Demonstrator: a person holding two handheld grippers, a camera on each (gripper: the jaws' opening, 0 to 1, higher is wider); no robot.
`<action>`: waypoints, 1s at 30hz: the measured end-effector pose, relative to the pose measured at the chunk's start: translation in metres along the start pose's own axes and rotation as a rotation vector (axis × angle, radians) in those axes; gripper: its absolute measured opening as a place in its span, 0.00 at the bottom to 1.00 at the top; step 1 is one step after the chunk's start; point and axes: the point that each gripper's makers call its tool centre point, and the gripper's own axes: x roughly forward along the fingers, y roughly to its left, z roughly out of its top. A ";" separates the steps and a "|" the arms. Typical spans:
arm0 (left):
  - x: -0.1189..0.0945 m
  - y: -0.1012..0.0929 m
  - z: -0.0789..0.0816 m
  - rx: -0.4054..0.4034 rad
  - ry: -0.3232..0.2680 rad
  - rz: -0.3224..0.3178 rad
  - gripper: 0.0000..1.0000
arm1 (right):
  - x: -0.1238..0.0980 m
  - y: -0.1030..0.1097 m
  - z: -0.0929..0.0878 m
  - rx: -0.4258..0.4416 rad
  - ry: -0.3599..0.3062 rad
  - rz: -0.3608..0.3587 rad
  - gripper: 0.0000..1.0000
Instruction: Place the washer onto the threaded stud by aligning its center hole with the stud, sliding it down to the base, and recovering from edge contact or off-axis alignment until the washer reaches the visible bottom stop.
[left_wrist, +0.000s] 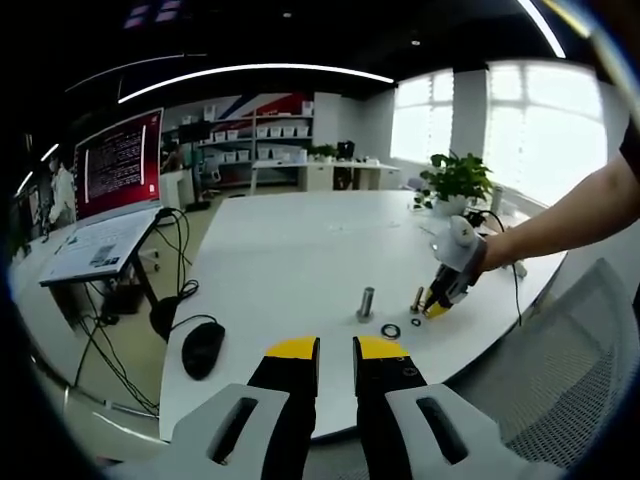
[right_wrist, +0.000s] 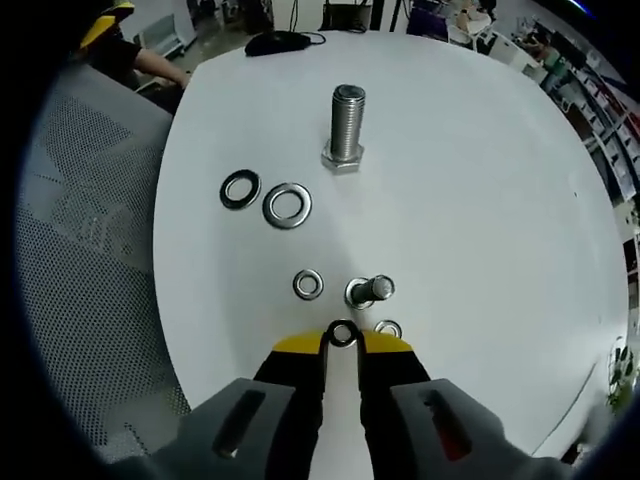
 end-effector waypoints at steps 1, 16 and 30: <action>0.000 0.000 0.000 0.000 0.000 0.000 0.11 | -0.001 0.001 0.000 -0.003 0.001 0.002 0.13; 0.000 -0.001 -0.001 0.003 0.004 -0.004 0.11 | -0.028 0.001 0.002 0.007 -0.015 0.023 0.13; 0.000 -0.001 -0.001 0.002 0.005 -0.005 0.11 | -0.049 -0.002 0.020 -0.026 -0.051 -0.006 0.13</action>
